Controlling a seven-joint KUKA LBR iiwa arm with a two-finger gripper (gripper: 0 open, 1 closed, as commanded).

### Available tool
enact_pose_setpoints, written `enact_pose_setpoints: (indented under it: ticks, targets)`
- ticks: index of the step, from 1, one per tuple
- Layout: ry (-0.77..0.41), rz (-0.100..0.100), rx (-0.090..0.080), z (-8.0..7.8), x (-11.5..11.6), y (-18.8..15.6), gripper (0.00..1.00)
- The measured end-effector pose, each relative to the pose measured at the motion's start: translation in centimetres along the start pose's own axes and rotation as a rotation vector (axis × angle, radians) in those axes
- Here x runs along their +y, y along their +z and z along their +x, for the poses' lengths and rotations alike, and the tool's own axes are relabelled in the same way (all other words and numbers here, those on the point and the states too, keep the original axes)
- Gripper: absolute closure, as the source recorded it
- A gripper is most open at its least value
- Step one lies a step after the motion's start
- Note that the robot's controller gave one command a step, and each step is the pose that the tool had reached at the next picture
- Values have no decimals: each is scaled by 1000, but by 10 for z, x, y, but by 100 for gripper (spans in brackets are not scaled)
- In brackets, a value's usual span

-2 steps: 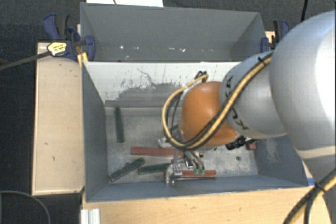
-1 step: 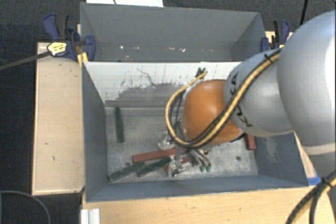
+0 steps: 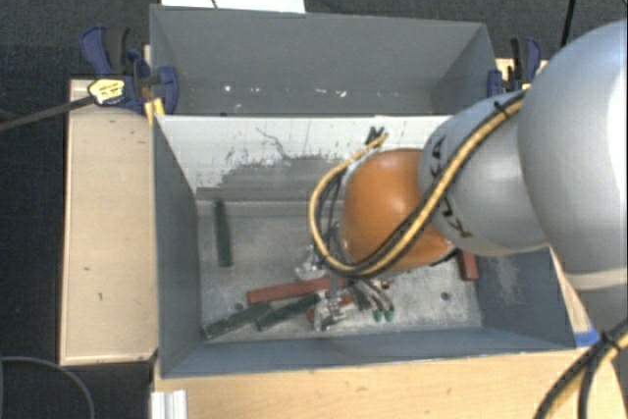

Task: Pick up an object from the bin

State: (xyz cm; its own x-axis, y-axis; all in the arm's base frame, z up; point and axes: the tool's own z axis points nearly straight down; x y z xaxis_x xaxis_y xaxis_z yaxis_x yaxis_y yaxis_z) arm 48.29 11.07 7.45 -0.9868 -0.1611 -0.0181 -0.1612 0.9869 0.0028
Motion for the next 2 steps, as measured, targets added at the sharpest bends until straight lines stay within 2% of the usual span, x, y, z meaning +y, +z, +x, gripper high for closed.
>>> enact_pose_setpoints:
  ticks: [2]
  targets:
    - [2,2,16,2,0,-14,100]
